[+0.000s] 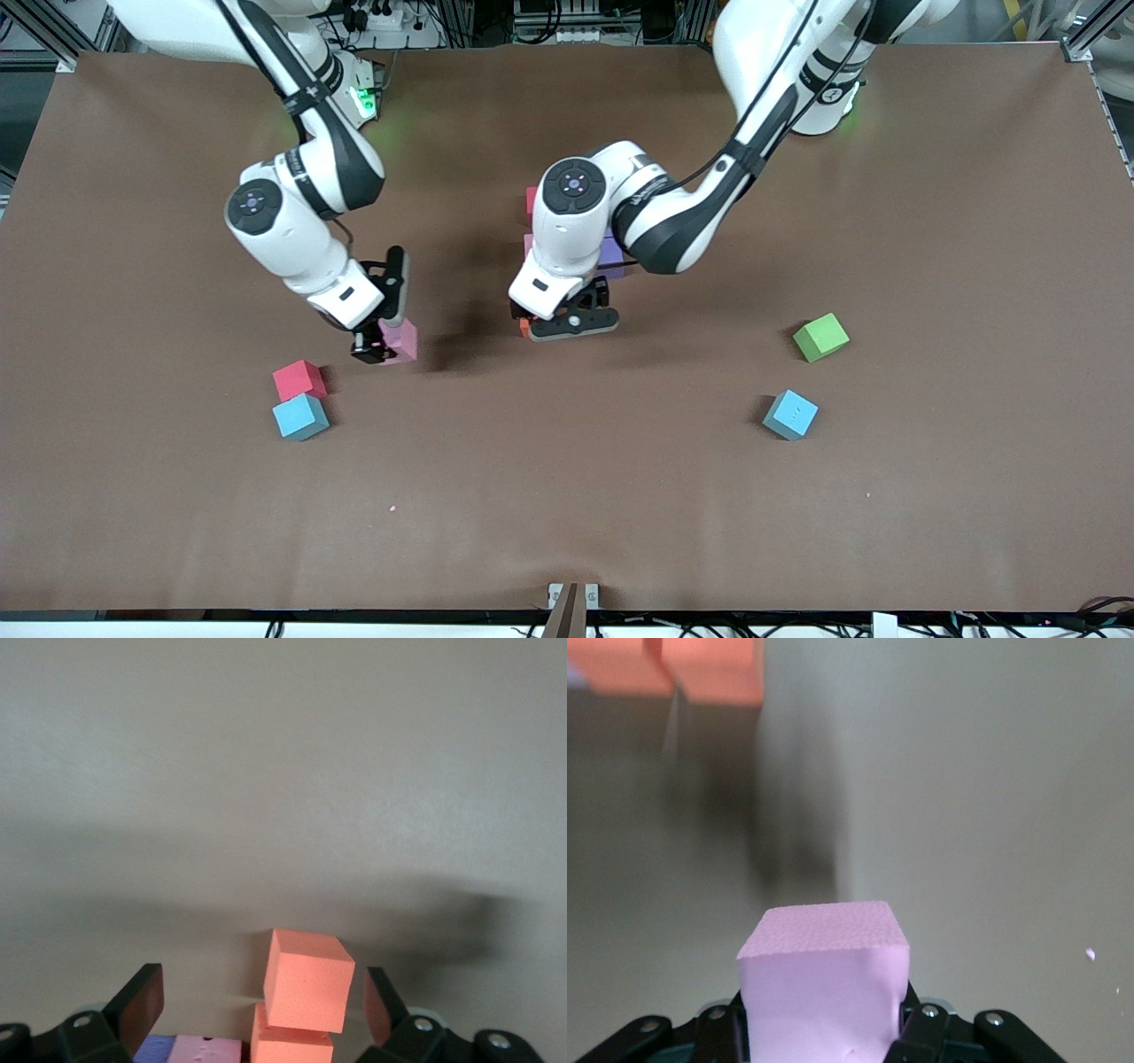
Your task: Form number 2 with 11 blocks
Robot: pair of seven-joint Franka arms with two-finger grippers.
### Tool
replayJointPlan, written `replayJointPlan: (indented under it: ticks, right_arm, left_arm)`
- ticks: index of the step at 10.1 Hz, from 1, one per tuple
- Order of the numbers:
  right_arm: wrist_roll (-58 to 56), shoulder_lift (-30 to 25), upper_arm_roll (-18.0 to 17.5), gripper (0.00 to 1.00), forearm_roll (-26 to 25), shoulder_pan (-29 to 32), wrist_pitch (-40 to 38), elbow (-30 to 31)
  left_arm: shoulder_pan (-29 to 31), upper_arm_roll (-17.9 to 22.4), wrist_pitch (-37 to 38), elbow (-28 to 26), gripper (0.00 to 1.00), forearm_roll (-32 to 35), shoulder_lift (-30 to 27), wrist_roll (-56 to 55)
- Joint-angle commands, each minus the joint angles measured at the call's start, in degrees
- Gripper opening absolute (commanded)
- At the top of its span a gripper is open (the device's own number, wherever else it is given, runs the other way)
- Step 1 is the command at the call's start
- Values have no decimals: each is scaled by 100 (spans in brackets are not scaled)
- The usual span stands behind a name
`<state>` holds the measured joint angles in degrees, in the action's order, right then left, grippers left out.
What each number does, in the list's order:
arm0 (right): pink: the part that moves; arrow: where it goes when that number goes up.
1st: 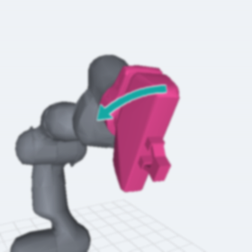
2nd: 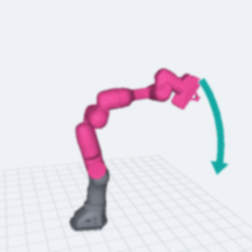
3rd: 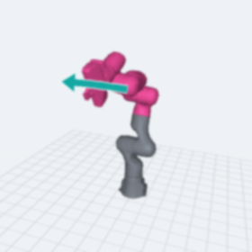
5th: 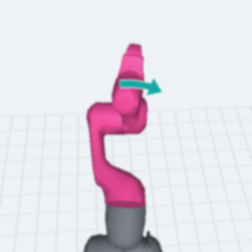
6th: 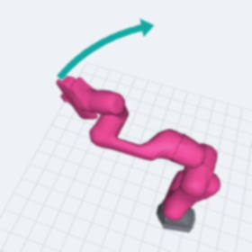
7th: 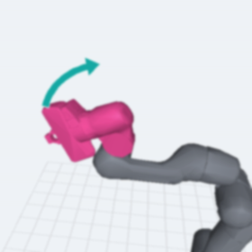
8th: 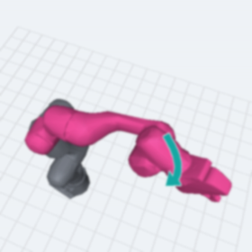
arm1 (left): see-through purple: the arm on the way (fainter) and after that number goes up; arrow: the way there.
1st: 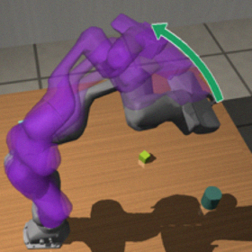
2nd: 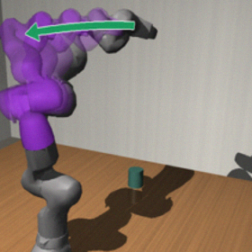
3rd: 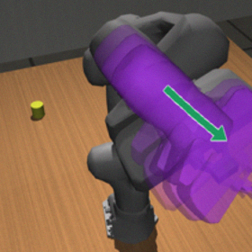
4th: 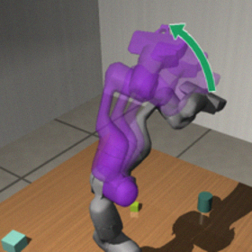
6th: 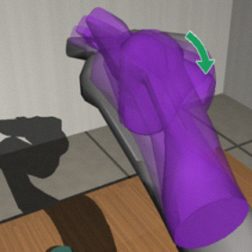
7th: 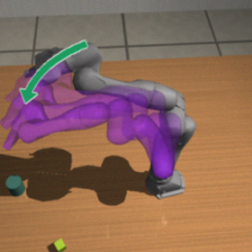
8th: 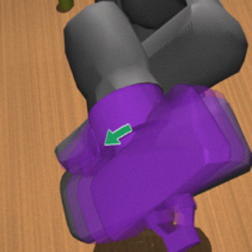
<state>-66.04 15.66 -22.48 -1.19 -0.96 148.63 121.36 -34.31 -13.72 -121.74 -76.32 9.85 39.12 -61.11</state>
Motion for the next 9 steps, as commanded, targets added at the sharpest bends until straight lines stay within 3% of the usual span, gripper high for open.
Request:
replayJointPlan:
  ticks: [1,4,9]
  right_arm:
    - [1192,190,-37,28,49,-456,-98,-402]
    - [2682,427,-29,28,-21,-1053,-334,-849]
    - [2579,936,85,28,-162,-2063,-898,-1992]
  left_arm:
    - [256,-17,526,-128,100,-124,-526,99]
    - [880,-25,1081,-137,100,-298,-958,791]
    - [1873,-25,1617,-164,100,-440,-1345,2135]
